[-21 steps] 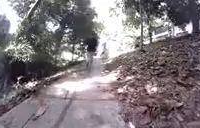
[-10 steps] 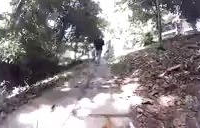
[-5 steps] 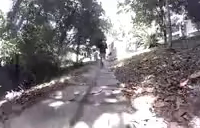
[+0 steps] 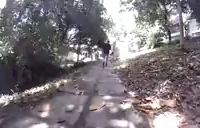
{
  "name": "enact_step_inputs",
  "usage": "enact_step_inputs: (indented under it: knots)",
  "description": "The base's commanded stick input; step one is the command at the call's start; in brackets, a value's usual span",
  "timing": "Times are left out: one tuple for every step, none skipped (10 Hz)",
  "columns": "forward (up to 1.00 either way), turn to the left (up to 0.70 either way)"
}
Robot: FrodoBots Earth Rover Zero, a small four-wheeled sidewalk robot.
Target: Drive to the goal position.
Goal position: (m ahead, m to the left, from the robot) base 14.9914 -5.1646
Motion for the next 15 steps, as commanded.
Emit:
enact_step_inputs:
  knots:
    - [1.0,0.0]
    - [1.0,0.0]
    - [1.0,0.0]
    - [1.0,0.0]
    - [1.0,0.0]
    - [1.0,0.0]
    - [0.99,0.0]
    - [0.99,0.0]
    - [0.99,0.0]
    - [0.99,-0.19]
    - [0.98,-0.39]
    - [0.98,-0.39]
    - [0.98,-0.31]
    - [0.98,-0.11]
    - [0.79,0.0]
